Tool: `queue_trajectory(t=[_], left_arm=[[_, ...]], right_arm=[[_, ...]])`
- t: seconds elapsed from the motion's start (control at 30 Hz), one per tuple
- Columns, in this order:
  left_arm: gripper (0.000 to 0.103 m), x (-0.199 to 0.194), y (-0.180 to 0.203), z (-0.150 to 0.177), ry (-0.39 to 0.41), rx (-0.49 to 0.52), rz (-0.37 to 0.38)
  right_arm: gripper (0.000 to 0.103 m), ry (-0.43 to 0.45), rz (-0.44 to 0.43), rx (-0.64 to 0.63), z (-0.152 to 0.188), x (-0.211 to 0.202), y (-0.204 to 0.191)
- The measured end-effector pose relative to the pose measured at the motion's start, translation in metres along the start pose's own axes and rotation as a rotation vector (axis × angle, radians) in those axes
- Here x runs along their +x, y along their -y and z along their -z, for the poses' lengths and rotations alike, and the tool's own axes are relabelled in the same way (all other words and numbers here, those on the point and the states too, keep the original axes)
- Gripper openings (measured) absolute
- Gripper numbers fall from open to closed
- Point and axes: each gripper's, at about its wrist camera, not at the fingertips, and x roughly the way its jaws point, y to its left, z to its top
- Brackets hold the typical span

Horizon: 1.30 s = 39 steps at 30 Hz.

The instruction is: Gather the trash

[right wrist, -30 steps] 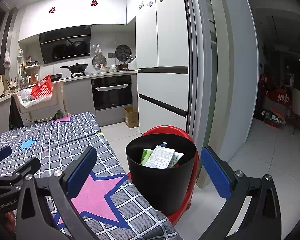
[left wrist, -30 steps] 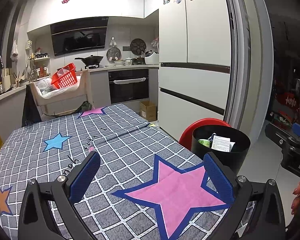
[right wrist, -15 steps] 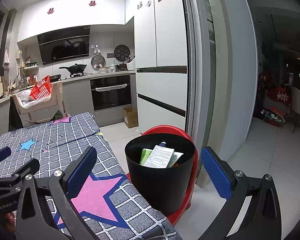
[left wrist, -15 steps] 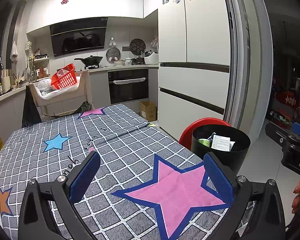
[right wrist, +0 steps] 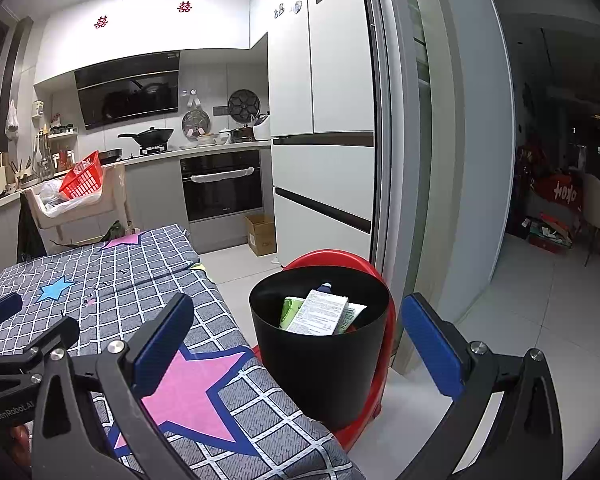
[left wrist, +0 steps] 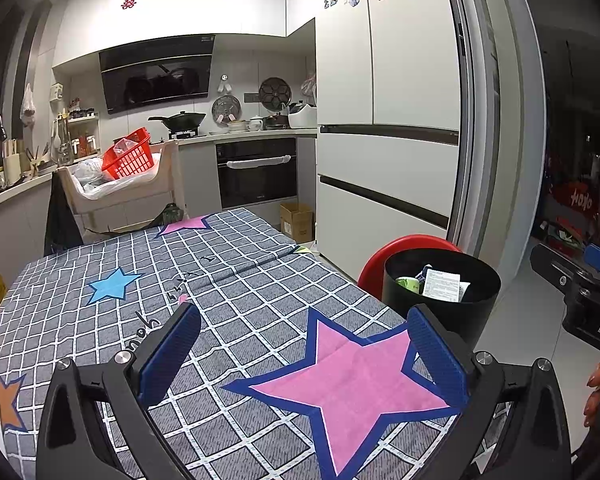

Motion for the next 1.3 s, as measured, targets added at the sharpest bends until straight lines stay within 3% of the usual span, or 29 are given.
queue_trajectory(t=[1.3], left_arm=[[0.103,-0.0029,-0.0021,-0.0007,0.002,0.006,0.004]], right_arm=[[0.103,-0.002,0.002,0.005,0.0003,-0.0013,-0.0001]])
